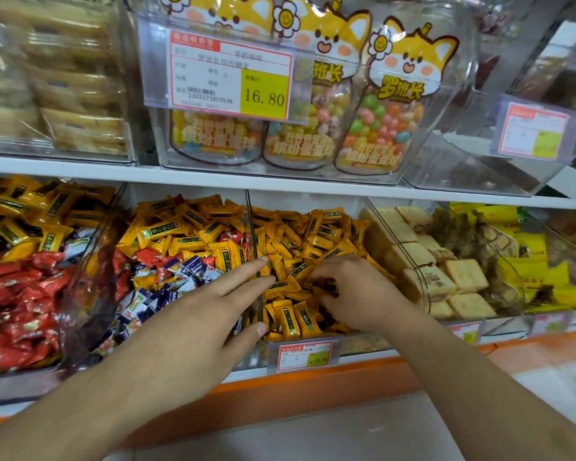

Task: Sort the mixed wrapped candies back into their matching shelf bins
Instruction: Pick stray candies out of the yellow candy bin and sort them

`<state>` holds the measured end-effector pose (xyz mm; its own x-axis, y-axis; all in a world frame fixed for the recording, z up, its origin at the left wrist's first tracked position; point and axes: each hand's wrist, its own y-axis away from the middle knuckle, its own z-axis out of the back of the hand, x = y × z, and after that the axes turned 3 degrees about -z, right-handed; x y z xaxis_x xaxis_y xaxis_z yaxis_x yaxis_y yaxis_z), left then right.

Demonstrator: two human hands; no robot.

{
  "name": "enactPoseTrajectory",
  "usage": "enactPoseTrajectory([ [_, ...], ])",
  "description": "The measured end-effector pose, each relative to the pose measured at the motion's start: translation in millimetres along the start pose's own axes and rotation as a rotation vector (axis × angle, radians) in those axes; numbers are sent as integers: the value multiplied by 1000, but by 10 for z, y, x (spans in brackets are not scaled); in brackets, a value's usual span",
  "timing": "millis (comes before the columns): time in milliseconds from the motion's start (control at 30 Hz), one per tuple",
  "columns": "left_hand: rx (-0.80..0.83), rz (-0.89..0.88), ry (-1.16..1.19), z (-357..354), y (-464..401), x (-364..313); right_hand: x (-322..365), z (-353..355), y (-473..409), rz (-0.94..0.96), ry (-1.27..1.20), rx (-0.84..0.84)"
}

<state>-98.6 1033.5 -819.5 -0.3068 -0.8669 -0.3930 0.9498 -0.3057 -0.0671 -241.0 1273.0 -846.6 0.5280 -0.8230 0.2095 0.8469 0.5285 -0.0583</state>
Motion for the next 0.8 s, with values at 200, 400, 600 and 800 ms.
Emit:
enactPoseTrajectory([
  [200,-9,-12,22,-8,9,19,-105,32,1,-163,-65,31],
  [400,-16,-10,18,-10,12,10,-171,144,12,-329,-236,-278],
  [600,-11,-12,18,-13,8,13,-132,294,-26,-451,-89,-554],
  [800,59,52,-24,55,9,-89,97,149,-13,-56,-133,-246],
])
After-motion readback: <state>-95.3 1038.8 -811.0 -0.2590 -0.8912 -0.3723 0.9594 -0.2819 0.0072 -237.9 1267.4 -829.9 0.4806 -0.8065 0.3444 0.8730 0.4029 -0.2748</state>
